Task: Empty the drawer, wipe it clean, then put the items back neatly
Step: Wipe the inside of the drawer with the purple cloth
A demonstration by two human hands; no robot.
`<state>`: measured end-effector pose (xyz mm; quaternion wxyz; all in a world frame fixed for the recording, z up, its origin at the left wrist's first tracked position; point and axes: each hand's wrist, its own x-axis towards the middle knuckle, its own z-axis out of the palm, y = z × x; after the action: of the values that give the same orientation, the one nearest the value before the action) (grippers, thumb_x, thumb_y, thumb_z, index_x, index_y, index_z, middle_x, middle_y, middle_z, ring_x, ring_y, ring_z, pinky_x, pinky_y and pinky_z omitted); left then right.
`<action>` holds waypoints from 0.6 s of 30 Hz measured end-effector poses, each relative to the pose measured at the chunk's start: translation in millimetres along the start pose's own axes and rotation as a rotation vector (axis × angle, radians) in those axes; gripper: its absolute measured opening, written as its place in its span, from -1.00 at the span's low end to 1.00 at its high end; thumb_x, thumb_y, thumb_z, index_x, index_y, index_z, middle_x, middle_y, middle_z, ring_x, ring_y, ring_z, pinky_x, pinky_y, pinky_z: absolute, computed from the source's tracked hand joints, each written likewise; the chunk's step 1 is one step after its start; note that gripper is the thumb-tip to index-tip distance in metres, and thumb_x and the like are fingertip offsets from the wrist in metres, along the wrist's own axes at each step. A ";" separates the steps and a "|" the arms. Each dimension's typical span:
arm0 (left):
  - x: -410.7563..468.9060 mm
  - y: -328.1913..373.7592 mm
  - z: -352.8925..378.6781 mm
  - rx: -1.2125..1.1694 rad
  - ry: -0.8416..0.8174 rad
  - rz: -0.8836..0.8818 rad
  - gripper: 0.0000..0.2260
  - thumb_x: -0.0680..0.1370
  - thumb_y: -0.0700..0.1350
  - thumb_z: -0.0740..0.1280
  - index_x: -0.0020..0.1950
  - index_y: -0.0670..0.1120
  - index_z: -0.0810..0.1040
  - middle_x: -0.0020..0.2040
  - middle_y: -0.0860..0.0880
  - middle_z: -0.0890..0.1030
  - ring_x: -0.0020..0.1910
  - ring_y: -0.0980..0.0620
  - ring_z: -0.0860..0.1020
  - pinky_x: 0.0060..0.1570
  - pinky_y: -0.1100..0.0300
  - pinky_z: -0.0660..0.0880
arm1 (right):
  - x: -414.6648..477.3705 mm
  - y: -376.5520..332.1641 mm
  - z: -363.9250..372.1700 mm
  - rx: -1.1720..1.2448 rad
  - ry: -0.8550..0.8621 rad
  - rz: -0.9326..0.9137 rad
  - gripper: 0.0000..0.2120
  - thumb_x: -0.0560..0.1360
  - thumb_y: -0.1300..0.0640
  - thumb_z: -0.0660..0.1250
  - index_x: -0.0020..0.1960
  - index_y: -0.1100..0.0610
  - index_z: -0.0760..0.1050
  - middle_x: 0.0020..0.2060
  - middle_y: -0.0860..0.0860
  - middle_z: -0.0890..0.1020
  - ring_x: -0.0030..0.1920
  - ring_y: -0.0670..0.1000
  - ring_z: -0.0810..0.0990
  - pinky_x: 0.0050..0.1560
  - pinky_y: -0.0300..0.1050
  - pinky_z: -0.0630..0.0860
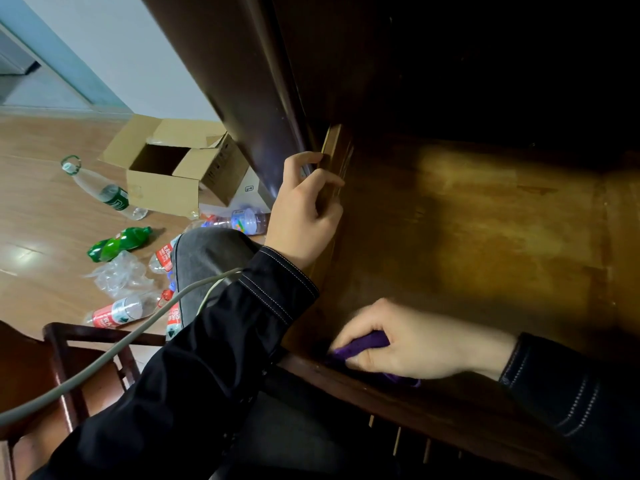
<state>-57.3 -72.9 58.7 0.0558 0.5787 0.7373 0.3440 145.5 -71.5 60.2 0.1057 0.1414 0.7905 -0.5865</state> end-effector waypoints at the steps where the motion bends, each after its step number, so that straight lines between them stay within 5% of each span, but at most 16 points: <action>1: -0.2 -0.3 0.3 0.002 0.000 0.000 -0.84 0.50 -0.27 0.35 0.04 -0.13 0.63 0.35 -0.07 0.37 0.04 0.14 0.46 0.03 0.17 0.50 | 2.0 1.0 1.1 -0.071 -0.009 0.018 -0.79 0.59 0.14 0.38 0.19 -0.02 0.67 0.05 -0.10 0.69 0.01 -0.06 0.66 0.12 -0.04 0.58; 8: -0.1 -0.6 0.7 0.003 0.014 0.001 -0.84 0.49 -0.27 0.35 0.04 -0.14 0.63 0.35 -0.07 0.38 0.01 0.22 0.42 0.04 0.18 0.51 | -4.0 -7.4 -6.0 0.041 -0.002 -0.086 -0.78 0.57 0.11 0.42 0.18 -0.09 0.68 0.00 -0.15 0.63 0.02 -0.11 0.62 0.08 -0.07 0.53; 12: -0.6 -1.4 1.3 -0.001 0.018 0.008 -0.84 0.49 -0.28 0.35 0.03 -0.14 0.63 0.35 -0.09 0.38 0.00 0.24 0.40 0.03 0.21 0.48 | 0.8 -4.3 -2.6 -0.151 -0.023 -0.006 -0.76 0.58 0.13 0.37 0.20 -0.09 0.67 0.07 -0.15 0.63 0.10 -0.12 0.57 0.19 -0.09 0.48; 18: -0.4 -1.1 0.7 -0.005 0.005 -0.002 -0.85 0.49 -0.27 0.35 0.03 -0.14 0.63 0.35 -0.08 0.38 -0.03 0.22 0.43 0.02 0.13 0.52 | -2.6 -9.4 -1.5 -0.070 0.029 -0.110 -0.74 0.57 0.09 0.38 0.21 -0.15 0.65 0.04 -0.16 0.61 0.05 -0.12 0.59 0.05 -0.12 0.51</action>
<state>-57.7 -73.1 57.4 0.0558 0.5768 0.7372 0.3475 144.6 -72.8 70.0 0.0665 0.1024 0.8185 -0.5614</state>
